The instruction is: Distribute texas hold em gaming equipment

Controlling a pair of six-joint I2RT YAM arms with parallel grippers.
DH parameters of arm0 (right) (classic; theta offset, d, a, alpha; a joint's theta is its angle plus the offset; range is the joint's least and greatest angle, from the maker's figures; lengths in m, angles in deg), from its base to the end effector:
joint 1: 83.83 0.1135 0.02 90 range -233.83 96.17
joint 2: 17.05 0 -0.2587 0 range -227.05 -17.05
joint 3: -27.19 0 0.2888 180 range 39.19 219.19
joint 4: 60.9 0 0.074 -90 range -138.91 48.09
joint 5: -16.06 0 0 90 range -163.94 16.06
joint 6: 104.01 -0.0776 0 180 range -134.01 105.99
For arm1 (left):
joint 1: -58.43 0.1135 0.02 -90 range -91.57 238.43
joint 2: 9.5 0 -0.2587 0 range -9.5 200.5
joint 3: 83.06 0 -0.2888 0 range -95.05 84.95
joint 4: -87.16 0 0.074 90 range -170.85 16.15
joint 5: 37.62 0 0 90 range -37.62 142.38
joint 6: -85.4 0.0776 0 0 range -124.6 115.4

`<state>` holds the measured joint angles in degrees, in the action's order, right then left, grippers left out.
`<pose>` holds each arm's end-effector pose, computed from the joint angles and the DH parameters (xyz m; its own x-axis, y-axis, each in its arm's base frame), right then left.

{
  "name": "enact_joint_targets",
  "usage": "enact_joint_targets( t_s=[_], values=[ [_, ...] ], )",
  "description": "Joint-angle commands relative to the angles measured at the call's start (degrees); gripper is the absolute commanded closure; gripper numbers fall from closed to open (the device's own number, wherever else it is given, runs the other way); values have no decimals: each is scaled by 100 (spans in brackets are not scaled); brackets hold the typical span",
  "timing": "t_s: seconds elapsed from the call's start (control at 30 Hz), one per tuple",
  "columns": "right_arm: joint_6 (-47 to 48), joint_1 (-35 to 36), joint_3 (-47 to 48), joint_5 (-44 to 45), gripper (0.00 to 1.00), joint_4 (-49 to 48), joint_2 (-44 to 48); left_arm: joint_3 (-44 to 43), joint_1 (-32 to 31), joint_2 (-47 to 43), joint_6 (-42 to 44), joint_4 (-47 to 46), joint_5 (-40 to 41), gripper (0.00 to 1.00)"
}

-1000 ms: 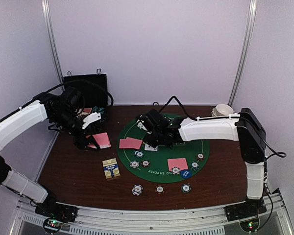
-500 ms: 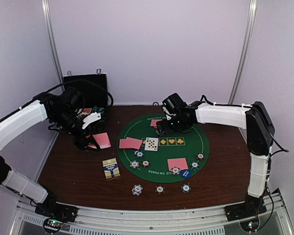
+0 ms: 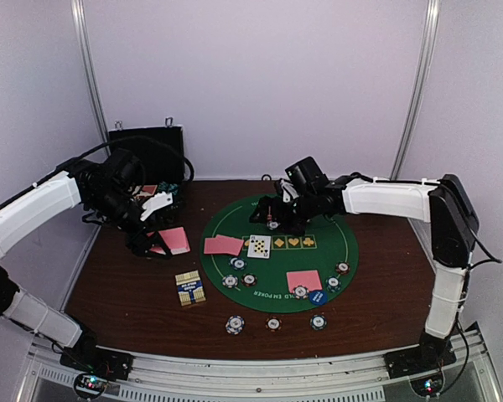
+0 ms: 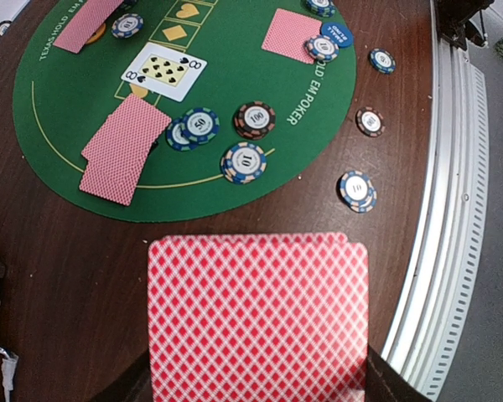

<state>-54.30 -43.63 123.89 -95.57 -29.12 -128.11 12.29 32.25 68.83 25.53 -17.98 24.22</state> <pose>0.3588 0.3407 0.1779 -0.9342 -0.0025 -0.3567 -0.2503 0.7168 0.6508 0.2592 -0.1682 0.2661 -0.4493 0.7140 -0.5369 0.8897 0.4123 -0.1962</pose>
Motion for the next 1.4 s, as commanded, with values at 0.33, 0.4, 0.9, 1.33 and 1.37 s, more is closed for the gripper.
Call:
enact_joint_targets(
  t_s=[0.33, 0.4, 0.9, 1.33, 1.37],
  values=[
    [-2323, 962, 147, -2189, 0, -1825, 132, -257, 51, 16, 71, -100, -234, 100],
    [-2536, 1081, 184, -2277, 1, -2178, 16, -257, 51, 14, 71, -93, -234, 100],
    [-3300, 1578, 886, -2484, 1, -3134, -888, -249, 51, 7, 88, -93, -256, 100],
    [-3762, 1675, 1521, -2566, 1, -3461, -1558, -248, 51, -30, 90, -93, -286, 100],
    [-3774, 1675, 1534, -2566, 1, -3465, -1587, -242, 51, -40, 90, -91, -286, 100]
  ],
)
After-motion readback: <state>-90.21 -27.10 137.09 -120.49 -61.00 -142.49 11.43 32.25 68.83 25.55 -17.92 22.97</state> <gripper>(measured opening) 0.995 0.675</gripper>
